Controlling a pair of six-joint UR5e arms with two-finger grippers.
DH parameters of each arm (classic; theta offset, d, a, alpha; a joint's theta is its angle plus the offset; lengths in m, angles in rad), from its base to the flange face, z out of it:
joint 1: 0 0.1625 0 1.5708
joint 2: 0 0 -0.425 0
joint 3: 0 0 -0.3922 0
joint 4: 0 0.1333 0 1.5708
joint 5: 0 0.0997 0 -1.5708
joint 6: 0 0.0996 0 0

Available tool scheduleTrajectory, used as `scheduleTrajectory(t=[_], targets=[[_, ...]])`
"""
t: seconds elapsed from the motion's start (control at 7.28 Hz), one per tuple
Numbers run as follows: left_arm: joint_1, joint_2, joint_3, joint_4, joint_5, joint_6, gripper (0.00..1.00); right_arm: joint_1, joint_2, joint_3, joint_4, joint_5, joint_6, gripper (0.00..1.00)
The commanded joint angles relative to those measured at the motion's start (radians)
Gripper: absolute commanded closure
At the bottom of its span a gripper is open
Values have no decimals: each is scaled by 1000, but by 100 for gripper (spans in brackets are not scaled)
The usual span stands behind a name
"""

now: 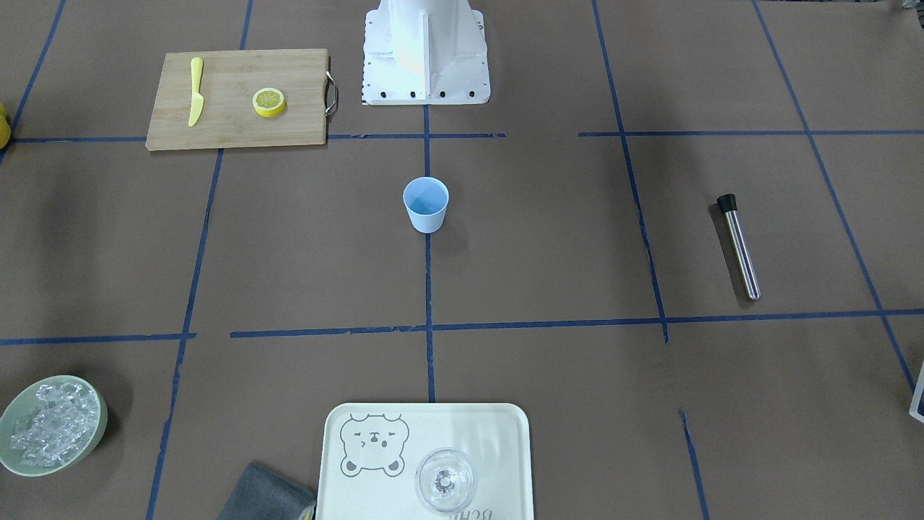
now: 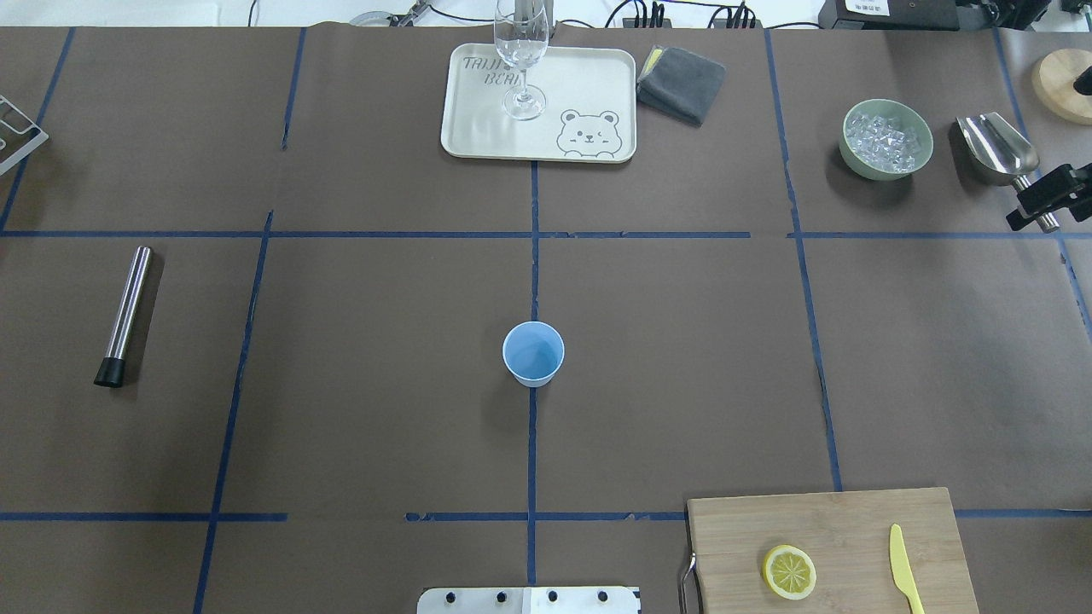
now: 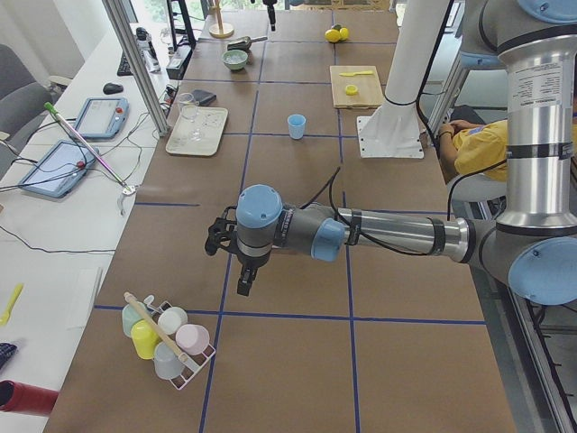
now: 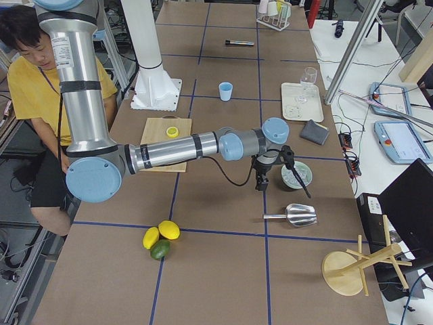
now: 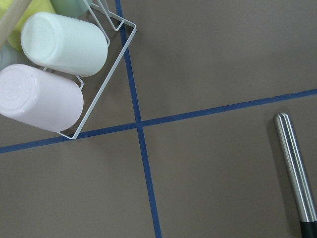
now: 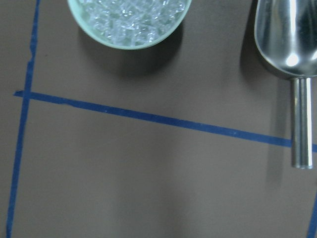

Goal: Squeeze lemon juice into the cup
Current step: 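Move the right gripper down toward the lemon slices on the cutting board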

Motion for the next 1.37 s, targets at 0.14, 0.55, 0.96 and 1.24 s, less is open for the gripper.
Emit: scheduleTrajectory(t=[0.14, 0.55, 0.96, 1.24], targets=[[2, 2, 1, -2, -37, 6, 0, -185, -133, 250, 52, -11, 256, 0], [4, 2, -1, -2, -38, 7, 0, -500, -254, 301, 547, -193, 909, 0], [13, 2, -4, -2, -38, 7, 0, -869, -280, 416, 535, -476, 1272, 0], [12, 2, -7, -3, -38, 7, 0, -1029, -306, 484, 463, -604, 1378, 0]])
